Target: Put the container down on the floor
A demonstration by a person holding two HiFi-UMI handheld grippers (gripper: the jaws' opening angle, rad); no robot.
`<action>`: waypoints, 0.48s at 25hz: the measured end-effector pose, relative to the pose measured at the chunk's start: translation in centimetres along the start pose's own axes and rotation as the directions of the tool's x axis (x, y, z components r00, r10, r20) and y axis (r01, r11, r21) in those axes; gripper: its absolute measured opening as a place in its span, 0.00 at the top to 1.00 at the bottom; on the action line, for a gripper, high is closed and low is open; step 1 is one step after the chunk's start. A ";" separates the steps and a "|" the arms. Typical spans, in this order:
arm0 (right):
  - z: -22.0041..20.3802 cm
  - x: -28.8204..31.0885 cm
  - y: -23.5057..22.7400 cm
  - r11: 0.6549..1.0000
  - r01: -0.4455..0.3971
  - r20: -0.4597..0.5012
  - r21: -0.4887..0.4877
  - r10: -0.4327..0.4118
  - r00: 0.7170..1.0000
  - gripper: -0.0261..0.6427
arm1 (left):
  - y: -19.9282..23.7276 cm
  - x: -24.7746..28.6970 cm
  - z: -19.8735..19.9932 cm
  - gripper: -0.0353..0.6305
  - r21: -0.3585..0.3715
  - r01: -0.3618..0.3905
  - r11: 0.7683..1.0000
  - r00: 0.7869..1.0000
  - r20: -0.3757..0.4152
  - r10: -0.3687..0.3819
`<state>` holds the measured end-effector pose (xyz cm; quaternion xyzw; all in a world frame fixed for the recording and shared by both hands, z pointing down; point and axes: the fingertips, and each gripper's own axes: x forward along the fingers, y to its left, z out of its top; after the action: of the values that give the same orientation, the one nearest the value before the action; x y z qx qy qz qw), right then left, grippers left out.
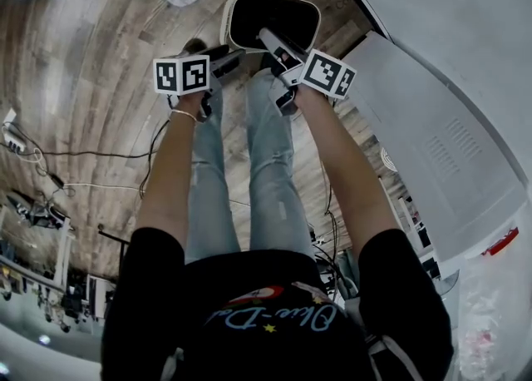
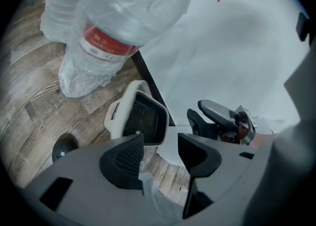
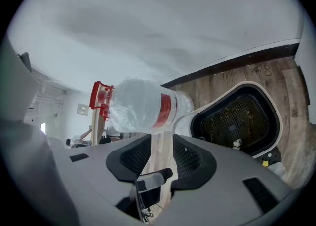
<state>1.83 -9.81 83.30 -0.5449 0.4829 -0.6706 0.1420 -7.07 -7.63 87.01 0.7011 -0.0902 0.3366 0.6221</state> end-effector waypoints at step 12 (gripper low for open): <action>1.6 -2.1 3.8 0.999 -0.040 0.120 0.001 0.039 0.992 0.91 | -2.0 -4.2 0.5 0.75 0.019 0.017 1.000 0.996 0.085 -0.019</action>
<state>2.76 -10.97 78.85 -0.5743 0.4829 -0.6346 0.1850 -8.98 -8.93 82.97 0.7214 -0.1072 0.3018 0.6141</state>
